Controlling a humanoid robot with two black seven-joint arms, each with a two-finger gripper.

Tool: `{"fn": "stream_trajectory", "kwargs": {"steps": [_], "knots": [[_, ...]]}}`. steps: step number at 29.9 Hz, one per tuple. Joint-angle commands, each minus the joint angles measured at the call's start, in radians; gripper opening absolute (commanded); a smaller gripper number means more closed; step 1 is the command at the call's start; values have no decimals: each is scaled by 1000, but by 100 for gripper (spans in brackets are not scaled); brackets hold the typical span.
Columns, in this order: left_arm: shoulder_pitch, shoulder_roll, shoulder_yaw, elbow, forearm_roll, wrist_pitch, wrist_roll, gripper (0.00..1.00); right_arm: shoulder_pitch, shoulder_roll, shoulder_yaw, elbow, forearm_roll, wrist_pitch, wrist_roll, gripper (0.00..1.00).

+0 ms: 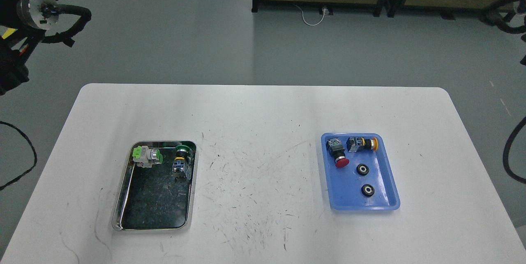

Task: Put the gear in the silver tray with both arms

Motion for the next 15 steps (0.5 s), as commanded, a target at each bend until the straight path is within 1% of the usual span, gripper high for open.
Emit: {"fn": "stream_trajectory", "kwargs": {"steps": [1,3,4,6,10,11,13,14,15], "knots": [[-8,3,7,-9,11,-2,0,98,-3,-5,3,-3,3,70,2,100],[-6,3,15,-11,17,-2,-6,98,-3,-5,2,-4,3,113,3,100],[-6,3,-4,-12,17,-10,4,98,-3,-4,2,-4,3,146,3,100],[-6,4,-18,-14,8,-20,-14,98,-4,-4,3,-4,7,197,3,100],[-3,56,-19,-11,6,-45,-19,99,-18,-8,5,0,20,286,3,99],[3,73,-16,-12,6,-74,-19,99,-24,-11,5,5,20,309,3,99],[18,115,-18,-13,8,-186,-19,99,-46,-15,2,35,18,363,3,99],[40,135,-18,-13,8,-235,-25,99,-60,-16,-7,75,18,375,2,99],[61,145,-21,-19,6,-255,-25,99,-73,-19,-11,114,15,374,2,99]]}}
